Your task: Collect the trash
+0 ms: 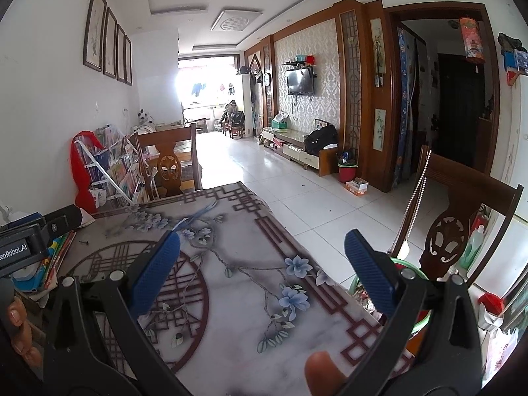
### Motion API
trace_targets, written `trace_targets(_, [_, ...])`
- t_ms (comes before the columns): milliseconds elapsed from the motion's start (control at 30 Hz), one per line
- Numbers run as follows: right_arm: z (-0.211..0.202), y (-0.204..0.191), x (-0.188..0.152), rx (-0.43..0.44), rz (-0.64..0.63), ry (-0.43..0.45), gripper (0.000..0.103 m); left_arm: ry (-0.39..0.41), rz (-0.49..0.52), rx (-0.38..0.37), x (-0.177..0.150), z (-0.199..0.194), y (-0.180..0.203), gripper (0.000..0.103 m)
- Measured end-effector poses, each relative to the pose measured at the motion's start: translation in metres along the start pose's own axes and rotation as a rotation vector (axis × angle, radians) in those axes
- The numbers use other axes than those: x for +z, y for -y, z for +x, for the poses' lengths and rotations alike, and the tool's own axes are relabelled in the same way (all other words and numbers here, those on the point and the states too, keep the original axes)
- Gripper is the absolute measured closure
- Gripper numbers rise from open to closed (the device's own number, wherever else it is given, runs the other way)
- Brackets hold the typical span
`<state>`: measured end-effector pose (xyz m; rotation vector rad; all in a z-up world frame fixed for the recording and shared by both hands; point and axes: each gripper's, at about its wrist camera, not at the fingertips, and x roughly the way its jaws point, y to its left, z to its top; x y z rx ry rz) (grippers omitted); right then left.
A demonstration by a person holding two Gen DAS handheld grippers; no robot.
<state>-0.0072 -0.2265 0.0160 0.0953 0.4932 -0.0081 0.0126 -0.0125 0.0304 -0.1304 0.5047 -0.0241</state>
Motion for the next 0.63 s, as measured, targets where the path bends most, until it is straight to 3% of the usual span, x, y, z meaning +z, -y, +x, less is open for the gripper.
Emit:
trace_targets(433, [0.021, -0.001, -0.006, 0.024, -0.001, -0.072, 0.005, -0.014, 0.011, 0.036, -0.008, 0.014, -0.003, 0.008])
trace_targets(533, [0.032, -0.002, -0.011, 0.049, 0.010, -0.123, 0.005, -0.077, 0.022, 0.067, -0.025, 0.038, -0.015, 0.008])
trace_targets(633, [0.036, -0.003, -0.009, 0.102, 0.018, -0.146, 0.005, -0.214, 0.034, 0.161, -0.065, 0.079, -0.040, 0.008])
